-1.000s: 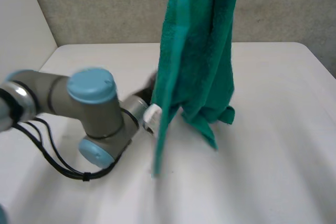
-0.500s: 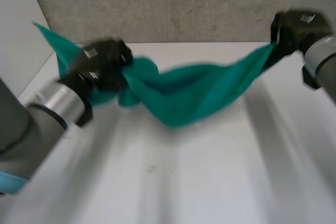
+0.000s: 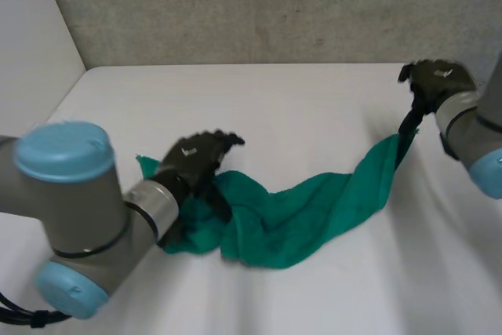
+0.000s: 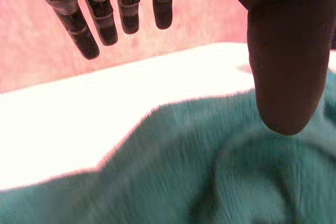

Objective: Fold the towel.

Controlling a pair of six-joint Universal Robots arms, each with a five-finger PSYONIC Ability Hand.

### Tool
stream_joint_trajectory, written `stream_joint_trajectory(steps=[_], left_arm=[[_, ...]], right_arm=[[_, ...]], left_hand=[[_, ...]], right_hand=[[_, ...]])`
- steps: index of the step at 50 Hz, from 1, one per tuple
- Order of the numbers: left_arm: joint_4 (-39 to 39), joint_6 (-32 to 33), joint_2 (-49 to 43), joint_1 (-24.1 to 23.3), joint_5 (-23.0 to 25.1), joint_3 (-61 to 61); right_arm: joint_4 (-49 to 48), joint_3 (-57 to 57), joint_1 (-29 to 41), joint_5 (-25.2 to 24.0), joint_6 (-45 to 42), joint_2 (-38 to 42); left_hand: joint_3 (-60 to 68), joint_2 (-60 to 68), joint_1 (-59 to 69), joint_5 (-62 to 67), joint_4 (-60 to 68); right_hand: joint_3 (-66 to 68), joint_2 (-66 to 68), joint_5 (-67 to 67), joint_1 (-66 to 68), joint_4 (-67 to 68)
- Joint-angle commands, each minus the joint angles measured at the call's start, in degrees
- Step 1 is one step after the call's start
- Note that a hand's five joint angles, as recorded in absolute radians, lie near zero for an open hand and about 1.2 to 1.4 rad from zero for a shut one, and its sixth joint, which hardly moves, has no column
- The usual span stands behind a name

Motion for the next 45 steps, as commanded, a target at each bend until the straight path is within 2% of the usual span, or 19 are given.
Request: stream_joint_trajectory(steps=[1, 3, 5, 7, 9, 11, 12, 16, 17, 19, 23, 27, 31, 32, 38, 43, 45], left_arm=[[-3.04, 0.27, 10.07, 8.55, 4.48, -0.84], [-4.35, 0.36, 11.22, 11.27, 6.4, -0.75], [-4.71, 0.36, 11.31, 12.16, 7.03, -0.66], [-5.85, 0.44, 11.4, 15.58, 9.14, -0.4], [-6.29, 0.44, 11.05, 16.99, 9.84, -0.22], [-6.64, 0.79, 9.56, 17.78, 10.28, -0.14], [-6.9, 1.06, 8.6, 17.96, 10.28, 0.04], [-7.79, 4.84, 3.66, 18.58, 10.2, 1.01], [-9.0, 9.36, 0.62, 18.75, 9.94, 2.05], [-9.62, 11.5, -0.46, 18.84, 9.93, 2.5], [-10.51, 19.41, -6.51, 20.24, 9.58, 5.3], [-10.51, 21.36, -10.04, 20.51, 9.58, 7.16], [-10.51, 21.45, -13.55, 20.43, 9.58, 9.26], [-10.42, 21.54, -14.87, 20.34, 9.58, 10.14], [-10.07, 21.54, -15.85, 20.07, 9.58, 10.76], [-9.89, 21.36, -16.02, 19.99, 9.58, 11.2], [-9.81, 21.36, -16.11, 19.99, 9.67, 11.55]], right_arm=[[0.51, 5.08, 0.61, 0.05, -0.02, -15.14], [0.69, 5.88, 0.78, -0.21, -0.11, -16.74], [1.83, 10.26, 1.05, -2.75, -0.81, -21.39], [2.09, 11.59, 1.31, -3.63, -1.16, -22.11], [3.5, 16.41, 4.55, -7.23, -1.43, -23.78], [3.68, 17.56, 5.78, -8.12, -1.17, -24.05], [3.68, 20.71, 9.36, -9.43, -0.73, -24.31], [3.68, 23.45, 13.17, -9.62, 0.24, -23.79], [3.68, 25.12, 15.53, -9.62, 1.29, -23.78], [3.59, 27.92, 18.25, -10.14, 3.91, -22.48], [3.24, 29.96, 19.5, -10.15, 4.9, -19.14], [0.61, 31.72, 19.68, -9.97, 5.25, -14.83], [-2.38, 32.52, 20.65, -9.88, 4.72, -12.36], [-2.91, 32.6, 21.0, -9.8, 4.72, -11.92], [-5.98, 32.6, 21.53, -9.18, 4.29, -7.71], [-7.83, 32.6, 21.62, -8.74, 3.85, -6.56], [-9.15, 32.52, 21.62, -8.65, 2.88, -6.12]], left_hand=[[-1.01, -0.92, -1.0, -0.32, -0.68], [-0.68, -0.59, -0.66, 0.02, -0.34], [-0.51, -0.42, -0.49, 0.19, -0.17], [-0.17, -0.08, -0.15, 0.53, 0.16], [0.0, 0.09, 0.02, 0.7, 0.33], [0.16, 0.26, 0.18, 0.86, 0.5], [0.5, 0.59, 0.52, 1.2, 0.83], [0.67, 0.76, 0.69, 1.37, 1.0], [0.84, 0.93, 0.86, 1.54, 1.17], [0.67, 0.76, 0.69, 1.37, 1.01], [2.18, 2.27, 2.2, 2.88, 2.52], [4.02, 4.12, 4.04, 4.72, 4.36], [10.4, 10.5, 10.42, 11.1, 10.74], [15.59, 15.68, 15.61, 16.29, 15.92], [21.85, 21.94, 21.87, 22.55, 22.18], [35.12, 35.21, 35.14, 35.82, 35.46], [45.55, 45.64, 45.57, 46.25, 45.88]], right_hand=[[-0.24, -1.17, 0.36, 2.08, 0.69], [-0.23, -1.16, 0.37, 2.09, 0.7], [0.6, -0.33, 1.2, 2.93, 1.53], [0.61, -0.32, 1.21, 2.93, 1.54], [0.61, -0.32, 1.21, 2.93, 1.54], [0.61, -0.32, 1.21, 2.93, 1.54], [0.78, -0.16, 1.38, 3.1, 1.71], [1.95, 1.02, 2.55, 4.27, 2.88], [2.96, 2.02, 3.55, 5.28, 3.89], [6.46, 5.53, 7.06, 8.78, 7.39], [8.51, 7.58, 9.11, 10.83, 9.44], [11.86, 10.93, 12.46, 14.19, 12.79], [17.76, 16.83, 18.36, 20.09, 18.69], [18.1, 17.17, 18.7, 20.42, 19.03], [24.83, 23.9, 25.43, 27.15, 25.76], [24.16, 23.23, 24.76, 26.48, 25.09], [22.49, 21.55, 23.08, 24.81, 23.42]])
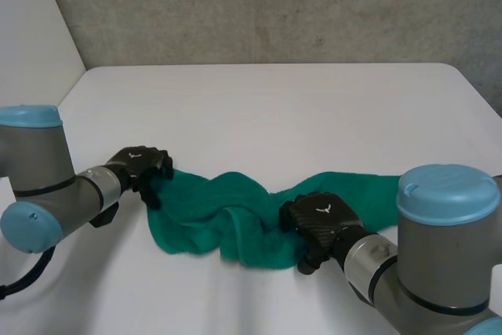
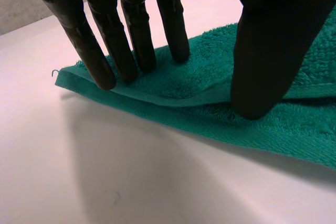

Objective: Fold the towel.

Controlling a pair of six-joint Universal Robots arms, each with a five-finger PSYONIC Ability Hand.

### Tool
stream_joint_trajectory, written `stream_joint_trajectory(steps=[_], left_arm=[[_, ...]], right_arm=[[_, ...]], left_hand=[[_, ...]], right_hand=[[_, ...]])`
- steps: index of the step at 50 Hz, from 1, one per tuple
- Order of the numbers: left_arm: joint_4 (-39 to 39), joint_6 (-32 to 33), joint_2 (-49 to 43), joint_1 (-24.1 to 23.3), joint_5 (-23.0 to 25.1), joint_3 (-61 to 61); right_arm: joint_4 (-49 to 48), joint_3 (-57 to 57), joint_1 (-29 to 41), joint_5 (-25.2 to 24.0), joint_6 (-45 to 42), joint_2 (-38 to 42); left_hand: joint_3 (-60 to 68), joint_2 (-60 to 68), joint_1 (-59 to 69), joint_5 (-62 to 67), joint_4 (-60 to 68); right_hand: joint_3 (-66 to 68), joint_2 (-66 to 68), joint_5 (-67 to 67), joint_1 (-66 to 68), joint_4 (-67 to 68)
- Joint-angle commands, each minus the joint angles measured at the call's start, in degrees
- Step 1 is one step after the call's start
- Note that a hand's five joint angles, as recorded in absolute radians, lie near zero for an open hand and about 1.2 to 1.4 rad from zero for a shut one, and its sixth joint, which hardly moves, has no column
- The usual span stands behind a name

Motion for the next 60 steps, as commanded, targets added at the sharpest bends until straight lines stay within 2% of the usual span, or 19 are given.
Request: stream_joint_trajectory(steps=[1, 5, 6, 8, 11, 14, 15, 20, 24, 27, 28, 30, 31, 34, 40, 46, 49, 55, 60], left_arm=[[0.31, -0.24, -0.05, -0.14, 0.1, 0.63], [0.75, -0.24, -0.05, -0.14, 0.01, 0.98], [0.83, -0.24, 0.03, -0.14, 0.01, 0.98], [0.83, -0.24, 0.12, -0.14, -0.08, 0.98], [1.1, -0.51, 0.56, -0.32, -0.6, 0.98], [1.1, -0.59, 1.43, -0.58, -2.27, 0.98], [1.1, -0.68, 1.88, -0.67, -2.62, 0.98], [0.83, -1.21, 6.97, -0.58, -4.47, 0.54], [0.4, -3.14, 12.59, -0.14, -4.82, -0.6], [-0.57, -4.37, 16.99, 0.03, -4.65, -2.0], [-1.62, -4.55, 19.61, 0.03, -4.56, -2.96], [-2.94, -4.55, 22.08, 0.03, -4.39, -4.37], [-3.73, -4.46, 23.05, -0.05, -4.3, -5.16], [-6.37, -4.11, 25.52, -0.58, -4.12, -8.59], [-6.82, -3.41, 21.94, -1.98, -4.3, -13.34], [-4.0, -2.79, 13.75, -4.0, -5.61, -5.89], [-3.12, -3.23, 11.73, -5.5, -7.28, 1.75], [2.4, -5.33, 12.16, -7.34, -9.92, 16.78], [14.08, -9.29, 18.03, -9.54, -11.85, 20.59]], right_arm=[[-3.98, -0.19, 0.15, 0.71, -2.05, 2.55], [-5.21, -0.63, 0.06, 0.71, -3.64, 5.01], [-5.39, -0.72, 0.06, 0.79, -3.81, 5.45], [-5.74, -0.89, 0.06, 0.88, -4.08, 6.33], [-6.27, -0.98, 0.06, 1.15, -4.08, 6.86], [-8.99, -0.9, -0.2, 2.99, -4.08, 7.39], [-9.69, -0.9, -0.29, 3.69, -4.08, 7.21], [-10.14, -1.25, -0.64, 7.82, -4.43, 1.88], [-8.39, -1.68, -4.22, 8.0, -6.88, -7.34], [-6.8, -2.39, -7.41, 7.83, -8.91, -10.28], [-1.93, -4.13, -11.42, 6.61, -13.44, -13.32], [0.21, -5.02, -12.41, 5.81, -15.4, -13.96], [7.45, -7.55, -15.12, 3.28, -21.07, -14.58], [14.89, -9.5, -16.72, 0.98, -26.65, -14.41], [25.37, -12.75, -18.93, -0.7, -35.45, -7.92], [21.24, -18.56, -19.1, 0.0, -32.73, -3.42], [15.72, -25.65, -18.93, 0.35, -26.87, -0.27], [5.17, -40.87, -18.93, 3.6, -16.66, 1.23], [0.41, -47.21, -18.66, 5.81, -12.95, 0.36]], left_hand=[[22.73, 22.45, 21.58, 23.06, 22.64], [27.6, 27.32, 26.46, 27.94, 27.52], [36.6, 36.32, 35.45, 36.93, 36.51], [42.36, 42.08, 41.21, 42.69, 42.28], [42.38, 42.11, 41.24, 42.72, 42.3], [42.38, 42.11, 41.24, 42.72, 42.3], [42.38, 42.11, 41.24, 42.72, 42.3], [42.38, 42.11, 41.24, 42.72, 42.3], [42.38, 42.11, 41.24, 42.72, 42.3], [42.38, 42.11, 41.24, 42.72, 42.3], [42.38, 42.11, 41.24, 42.72, 42.3], [42.38, 42.11, 41.24, 42.72, 42.3], [42.38, 42.11, 41.24, 42.72, 42.3], [42.38, 42.11, 41.24, 42.72, 42.3], [42.38, 42.11, 41.24, 42.72, 42.3], [42.38, 42.11, 41.24, 42.72, 42.3], [42.38, 42.11, 41.24, 42.72, 42.3], [42.38, 42.11, 41.24, 42.72, 42.3], [42.38, 42.11, 41.24, 42.72, 42.3]], right_hand=[[1.79, 1.78, 3.5, 7.45, 1.85], [0.6, 0.59, 2.3, 6.26, 0.65], [0.26, 0.25, 1.96, 5.92, 0.31], [0.92, 0.91, 2.63, 6.58, 0.98], [2.44, 2.43, 4.15, 8.1, 2.5], [39.01, 39.0, 40.72, 44.67, 39.07], [41.22, 41.21, 42.92, 46.88, 41.27], [41.24, 41.23, 42.95, 46.9, 41.29], [41.24, 41.23, 42.95, 46.9, 41.29], [41.24, 41.23, 42.95, 46.9, 41.29], [41.24, 41.23, 42.95, 46.9, 41.29], [41.24, 41.23, 42.95, 46.9, 41.29], [41.24, 41.23, 42.95, 46.9, 41.29], [41.24, 41.23, 42.95, 46.9, 41.29], [41.24, 41.23, 42.95, 46.9, 41.29], [41.24, 41.23, 42.95, 46.9, 41.29], [41.24, 41.23, 42.95, 46.9, 41.29], [41.24, 41.23, 42.95, 46.9, 41.29], [41.24, 41.23, 42.95, 46.9, 41.29]])
